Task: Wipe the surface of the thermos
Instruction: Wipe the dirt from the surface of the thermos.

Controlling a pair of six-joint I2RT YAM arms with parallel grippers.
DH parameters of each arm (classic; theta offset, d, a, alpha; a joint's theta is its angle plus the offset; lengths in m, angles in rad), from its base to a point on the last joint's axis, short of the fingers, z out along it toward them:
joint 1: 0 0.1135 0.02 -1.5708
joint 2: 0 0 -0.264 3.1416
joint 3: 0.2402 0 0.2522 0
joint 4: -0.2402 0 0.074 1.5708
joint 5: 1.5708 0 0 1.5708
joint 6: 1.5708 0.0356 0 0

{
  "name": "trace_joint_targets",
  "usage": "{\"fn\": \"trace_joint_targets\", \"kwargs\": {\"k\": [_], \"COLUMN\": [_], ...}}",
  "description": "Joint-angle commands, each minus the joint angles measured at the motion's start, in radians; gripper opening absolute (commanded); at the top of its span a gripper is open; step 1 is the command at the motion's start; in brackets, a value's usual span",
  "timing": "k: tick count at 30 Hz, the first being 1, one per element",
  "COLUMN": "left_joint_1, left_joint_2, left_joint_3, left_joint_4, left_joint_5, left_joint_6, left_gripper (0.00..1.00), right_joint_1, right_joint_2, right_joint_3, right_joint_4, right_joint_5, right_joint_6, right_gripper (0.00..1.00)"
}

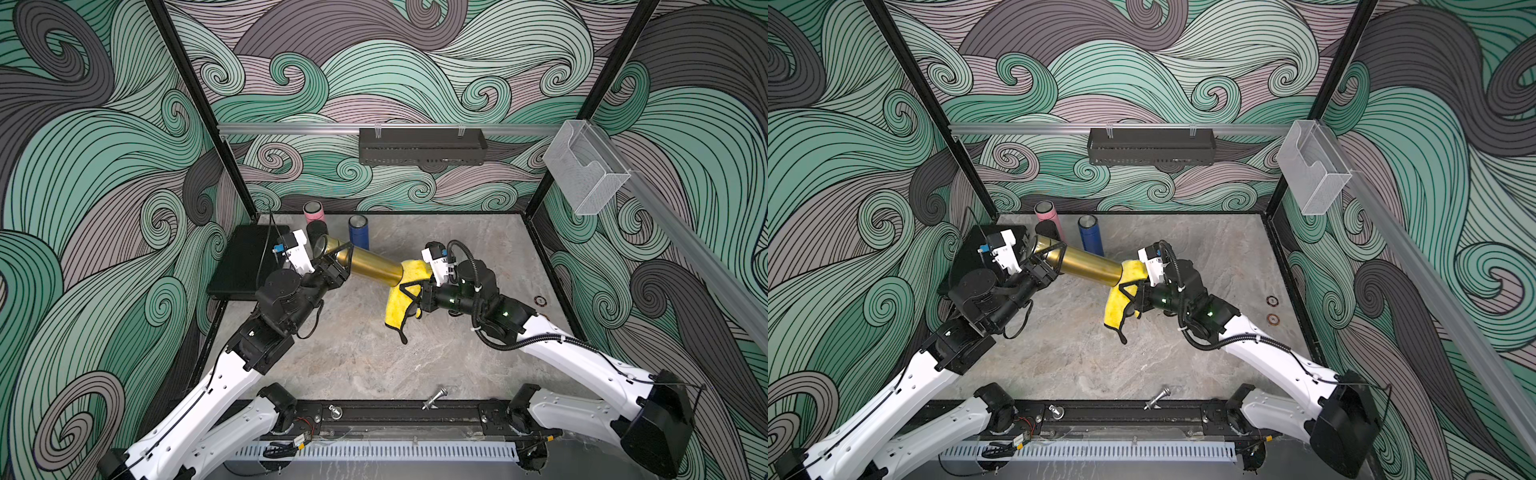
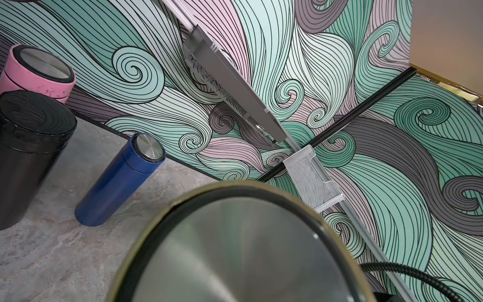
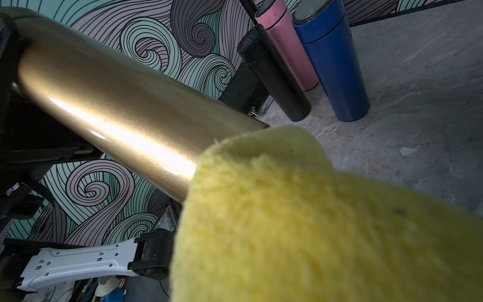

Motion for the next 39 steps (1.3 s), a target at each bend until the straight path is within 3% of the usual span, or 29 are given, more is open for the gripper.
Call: {"fn": "trace_joint_targets", "kwargs": {"k": [1, 7, 14, 21, 25, 30, 34, 39], "left_joint_1": [0.0, 0.001, 0.0, 0.001, 0.0, 0.001, 0.001, 0.0], "left_joint_2": [0.019, 0.025, 0.045, 0.078, 0.111, 0.137, 0.144, 0.115], "left_joint_3": [0.049, 0.063, 0.079, 0.122, 0.165, 0.189, 0.191, 0.169], "left_joint_4": [-0.015, -0.025, -0.032, -0.077, -0.127, -0.151, -0.142, -0.128], "left_joint_5": [0.029, 0.039, 0.048, 0.026, 0.01, 0.005, 0.031, 0.028], "left_joint_6": [0.036, 0.031, 0.035, 0.007, -0.034, -0.086, -0.105, -0.1], "left_gripper": [0.0, 0.0, 0.0, 0.0, 0.0, 0.0, 0.0, 0.0], "right_joint_1": [-0.004, 0.0, -0.001, 0.049, 0.203, 0.363, 0.381, 0.382], "right_joint_2": [-0.025, -0.032, -0.181, -0.167, -0.084, 0.024, 0.13, 0.142], "right_joint_3": [0.057, 0.118, -0.001, -0.008, 0.016, 0.007, 0.025, -0.006], "right_joint_4": [0.05, 0.031, 0.12, 0.109, 0.125, 0.278, 0.308, 0.245], "right_joint_5": [0.016, 0.024, 0.132, 0.071, 0.18, 0.349, 0.457, 0.631], "right_joint_6": [-0.054, -0.064, -0.035, -0.045, -0.185, -0.359, -0.413, -0.407], "right_gripper": [0.0, 0.0, 0.0, 0.0, 0.0, 0.0, 0.0, 0.0]}}
